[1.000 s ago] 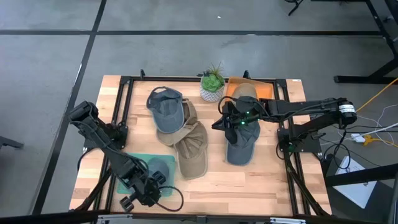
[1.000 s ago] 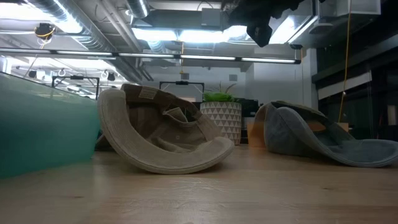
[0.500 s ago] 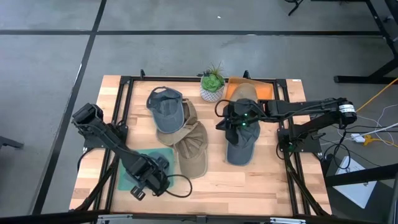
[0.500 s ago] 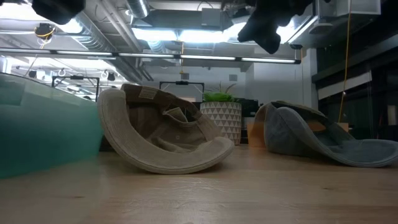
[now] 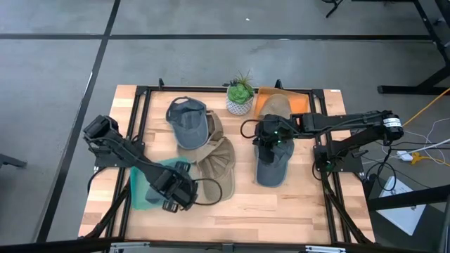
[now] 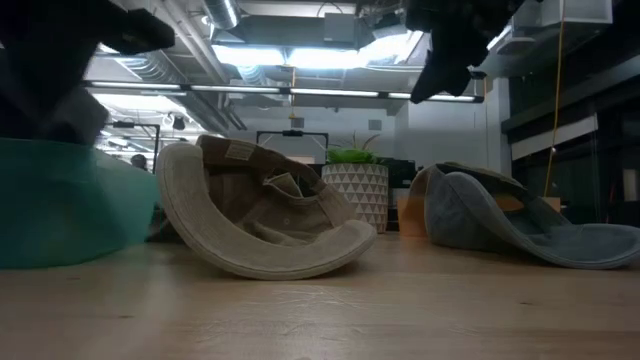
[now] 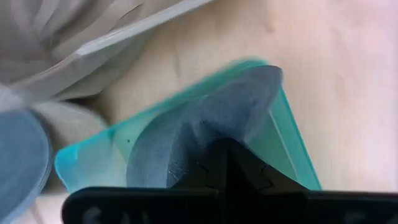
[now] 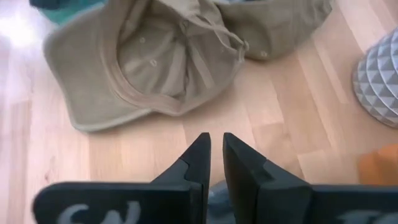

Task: Pick & Place hat
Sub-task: Put the bottom left blue cap into the green bin

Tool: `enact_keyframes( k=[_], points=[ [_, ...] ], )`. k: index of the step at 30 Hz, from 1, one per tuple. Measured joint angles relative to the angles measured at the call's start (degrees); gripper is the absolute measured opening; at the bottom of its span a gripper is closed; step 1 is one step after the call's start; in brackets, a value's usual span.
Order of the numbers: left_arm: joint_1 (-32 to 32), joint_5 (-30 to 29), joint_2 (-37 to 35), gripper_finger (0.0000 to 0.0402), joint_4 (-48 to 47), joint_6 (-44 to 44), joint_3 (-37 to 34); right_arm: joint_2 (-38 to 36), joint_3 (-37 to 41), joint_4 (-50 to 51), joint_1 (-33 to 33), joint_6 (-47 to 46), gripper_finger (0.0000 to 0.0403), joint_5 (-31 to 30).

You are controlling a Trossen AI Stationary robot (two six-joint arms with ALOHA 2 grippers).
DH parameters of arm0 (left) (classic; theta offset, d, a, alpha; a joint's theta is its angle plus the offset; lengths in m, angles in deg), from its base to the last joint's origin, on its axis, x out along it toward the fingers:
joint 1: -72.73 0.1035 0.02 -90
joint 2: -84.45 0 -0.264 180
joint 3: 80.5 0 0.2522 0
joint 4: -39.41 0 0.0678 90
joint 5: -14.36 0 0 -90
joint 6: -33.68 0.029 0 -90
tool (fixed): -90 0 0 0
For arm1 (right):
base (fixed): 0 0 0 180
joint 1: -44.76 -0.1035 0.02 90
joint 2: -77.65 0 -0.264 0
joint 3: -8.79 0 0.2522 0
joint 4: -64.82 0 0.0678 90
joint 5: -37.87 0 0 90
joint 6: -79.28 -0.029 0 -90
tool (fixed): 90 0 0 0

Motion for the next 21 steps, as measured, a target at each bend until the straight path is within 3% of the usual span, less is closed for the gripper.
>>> enact_keyframes(
  k=[6, 14, 21],
  points=[
    [2.93, 3.92, 0.00, 0.0003, -0.12, 0.51, 0.00, 0.00, 0.00, 1.01, 0.00, 0.55, 0.0044, -0.12],
    [7.91, 9.78, 0.00, 0.0012, 0.25, 12.78, 0.00, 0.00, 0.00, 1.12, 0.00, -1.24, 0.0044, 0.08],
    [11.62, 25.36, -0.50, 0.0055, -0.47, 14.88, 0.00, 0.00, 0.00, 1.12, 0.00, -1.35, 0.0044, 0.08]
  ],
)
